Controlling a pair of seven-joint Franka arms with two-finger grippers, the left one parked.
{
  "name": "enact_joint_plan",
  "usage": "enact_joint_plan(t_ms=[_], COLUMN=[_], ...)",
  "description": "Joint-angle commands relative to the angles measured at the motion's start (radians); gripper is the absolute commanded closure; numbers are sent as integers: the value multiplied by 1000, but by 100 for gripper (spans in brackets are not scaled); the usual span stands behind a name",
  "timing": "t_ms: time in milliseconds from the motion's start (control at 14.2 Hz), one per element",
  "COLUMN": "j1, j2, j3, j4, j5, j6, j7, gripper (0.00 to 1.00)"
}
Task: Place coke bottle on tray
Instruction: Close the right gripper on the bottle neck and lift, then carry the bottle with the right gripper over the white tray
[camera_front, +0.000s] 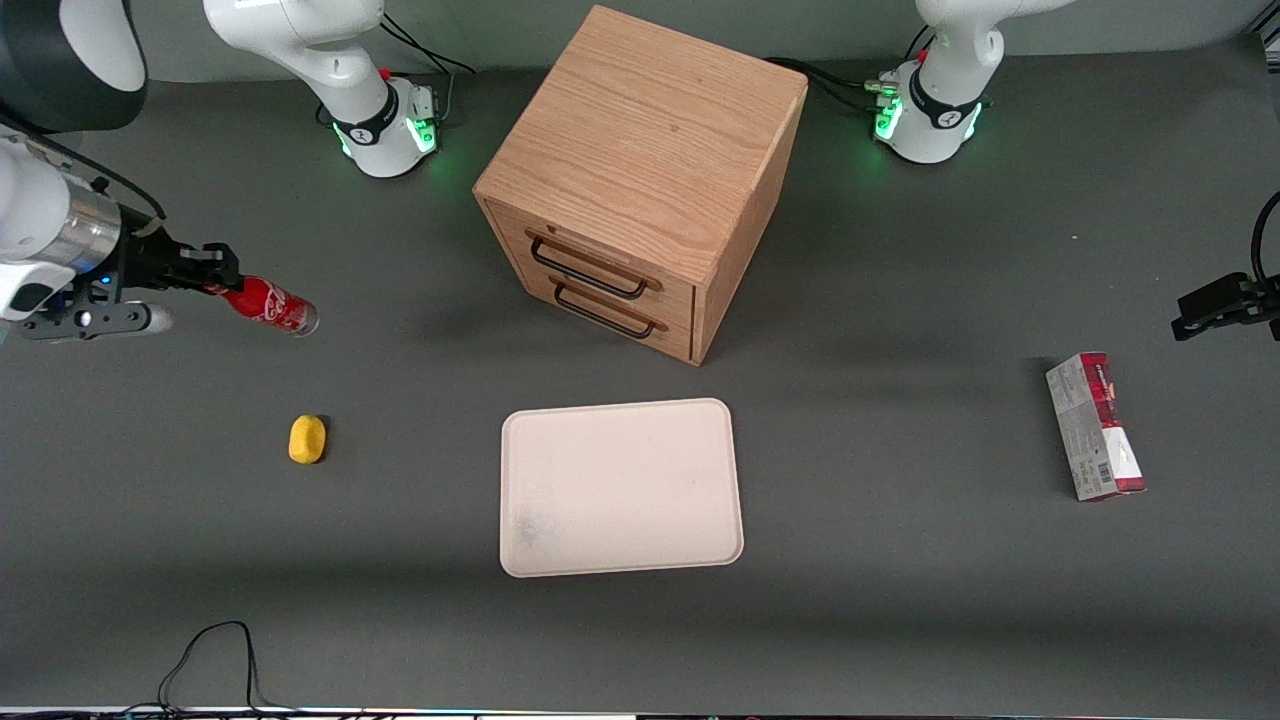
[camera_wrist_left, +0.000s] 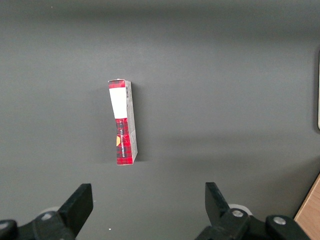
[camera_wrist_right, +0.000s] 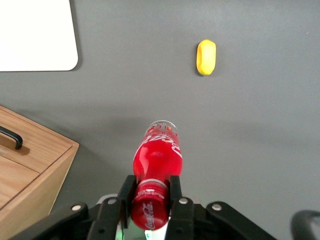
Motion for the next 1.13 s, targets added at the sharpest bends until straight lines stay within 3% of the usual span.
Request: enact_joint_plan(t_ms=[0, 283, 495, 848, 1060], j1=[-2, 7, 6, 16, 71], j2=[118, 256, 339, 483, 525], j3=[1, 10, 120, 300, 308], j4=[219, 439, 525, 631, 633], j5=[5, 12, 11, 5, 0], j6=[-124, -242, -243, -175, -94], j7=[29, 100, 250, 524, 605], gripper=[100, 100, 100, 100, 100])
